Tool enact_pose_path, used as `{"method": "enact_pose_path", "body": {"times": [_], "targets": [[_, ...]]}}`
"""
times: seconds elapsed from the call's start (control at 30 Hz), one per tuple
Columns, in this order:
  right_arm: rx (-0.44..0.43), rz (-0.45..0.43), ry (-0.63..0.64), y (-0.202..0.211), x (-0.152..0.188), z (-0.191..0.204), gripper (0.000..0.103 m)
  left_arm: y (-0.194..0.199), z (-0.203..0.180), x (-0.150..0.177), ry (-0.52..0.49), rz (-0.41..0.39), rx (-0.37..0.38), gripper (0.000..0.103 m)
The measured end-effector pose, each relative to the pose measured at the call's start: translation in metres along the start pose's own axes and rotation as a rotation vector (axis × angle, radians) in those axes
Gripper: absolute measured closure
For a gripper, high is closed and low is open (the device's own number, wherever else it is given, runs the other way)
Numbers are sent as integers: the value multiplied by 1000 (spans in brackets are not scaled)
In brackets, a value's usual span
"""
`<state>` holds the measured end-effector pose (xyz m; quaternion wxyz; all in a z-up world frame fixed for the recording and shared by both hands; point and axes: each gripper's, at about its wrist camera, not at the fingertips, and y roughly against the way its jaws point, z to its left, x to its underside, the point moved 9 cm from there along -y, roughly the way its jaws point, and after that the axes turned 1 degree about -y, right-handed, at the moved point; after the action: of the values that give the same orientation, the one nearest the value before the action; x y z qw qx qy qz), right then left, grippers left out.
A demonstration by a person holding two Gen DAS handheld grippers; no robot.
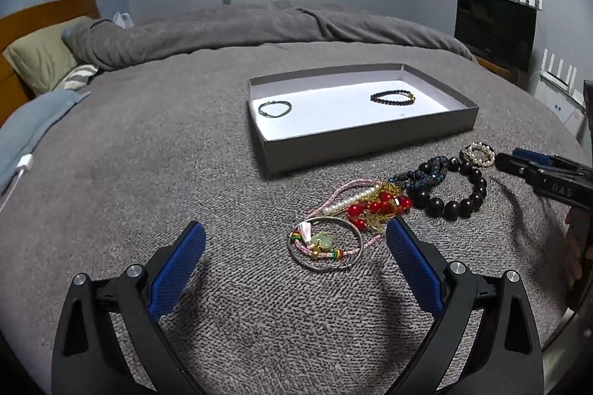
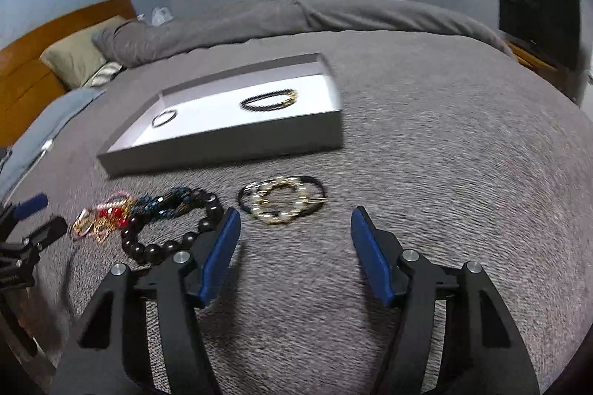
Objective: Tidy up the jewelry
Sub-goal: 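Grasp the pearl ring brooch with the right gripper while the left gripper grasps the black hair tie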
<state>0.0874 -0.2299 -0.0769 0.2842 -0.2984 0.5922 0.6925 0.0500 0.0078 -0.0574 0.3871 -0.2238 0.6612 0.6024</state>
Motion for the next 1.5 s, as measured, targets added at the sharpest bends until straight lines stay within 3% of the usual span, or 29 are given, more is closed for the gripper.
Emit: {"method": "enact_pose_path", "body": {"times": [0.1, 0.43, 1.0, 1.17, 1.33, 1.43, 1.5], "targets": [[-6, 11, 26, -8, -5, 7, 41, -4, -2, 0, 5, 11, 7, 6], [48, 97, 85, -34, -6, 12, 65, -9, -5, 0, -11, 25, 18, 6], [10, -30, 2, 16, -23, -11, 66, -5, -10, 0, -17, 10, 45, 6], [26, -41, -51, 22, -30, -34, 66, -4, -36, -17, -14, -13, 123, 6], [47, -57, -104, 26, -36, -61, 66, -16, -90, -46, -72, -19, 223, 6], [46, -48, -126, 24, -34, -72, 66, -34, -119, -55, -128, 6, 243, 9], [45, -47, -135, 24, -34, -77, 66, -45, -136, -60, -139, 26, 277, 17]]}}
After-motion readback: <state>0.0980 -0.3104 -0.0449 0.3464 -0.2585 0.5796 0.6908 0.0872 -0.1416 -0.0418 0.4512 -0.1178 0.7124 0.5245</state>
